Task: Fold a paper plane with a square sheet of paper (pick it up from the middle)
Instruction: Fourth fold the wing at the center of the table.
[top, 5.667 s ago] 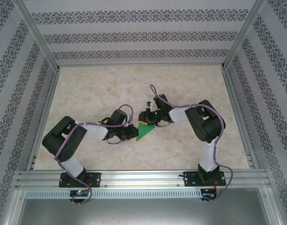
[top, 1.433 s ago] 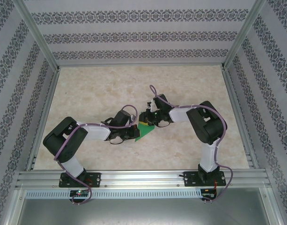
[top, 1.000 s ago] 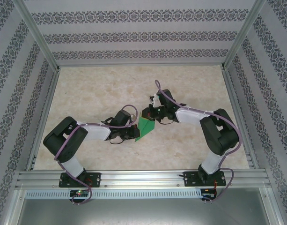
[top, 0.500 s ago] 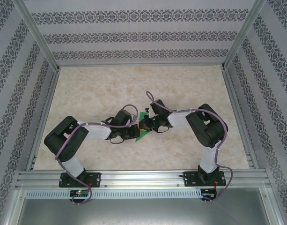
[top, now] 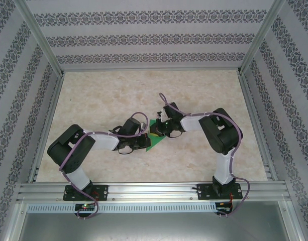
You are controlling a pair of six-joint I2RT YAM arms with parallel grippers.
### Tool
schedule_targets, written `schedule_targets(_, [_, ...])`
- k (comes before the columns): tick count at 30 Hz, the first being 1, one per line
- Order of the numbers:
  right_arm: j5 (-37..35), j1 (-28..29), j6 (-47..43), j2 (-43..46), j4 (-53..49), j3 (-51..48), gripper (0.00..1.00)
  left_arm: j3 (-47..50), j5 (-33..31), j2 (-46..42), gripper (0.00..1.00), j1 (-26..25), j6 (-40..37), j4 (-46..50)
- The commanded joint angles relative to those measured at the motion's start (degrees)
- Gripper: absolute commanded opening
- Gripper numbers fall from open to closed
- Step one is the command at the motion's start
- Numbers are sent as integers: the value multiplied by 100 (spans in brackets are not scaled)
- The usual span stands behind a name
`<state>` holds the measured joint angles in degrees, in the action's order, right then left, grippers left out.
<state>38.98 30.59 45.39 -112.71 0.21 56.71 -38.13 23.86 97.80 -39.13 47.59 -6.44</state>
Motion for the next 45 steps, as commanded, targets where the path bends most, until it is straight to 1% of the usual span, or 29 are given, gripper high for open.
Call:
schedule_targets(1, [-615,-370,-267,-263,-105,191,10,517,-563,538,0,-50,-198,1482])
schedule_targets(7, [-407,-704,-389,-514,-89,406,12,474,-566,556,0,-53,-198,1490])
schedule_targets(12, [-356,-916,-565,-668,-327,714,12,460,-549,565,0,-57,-240,1504])
schedule_targets(18, [-573,-1108,-778,-801,-801,1027,12,479,-531,591,0,-56,-233,1501])
schedule_targets(26, [-703,-1353,-939,-987,-1095,1426,13,466,-514,582,0,-52,-241,1505])
schedule_targets(32, [-757,-1490,-1143,-1061,-1504,1883,13,478,-503,573,0,-55,-267,1516])
schedule_targets(35, [-742,-1528,-1237,-941,-1700,2052,14,447,-492,561,0,-58,-277,1530])
schedule_targets(39, [-684,-1534,-1299,-492,-1897,2110,15,403,-466,574,0,-50,-290,1556])
schedule_targets(42, [-580,-1513,-1253,-19,-1874,1918,16,363,-446,547,0,-57,-297,1569])
schedule_targets(45, [-421,-1307,-1049,464,-1504,1418,16,339,-427,547,0,-57,-302,1589])
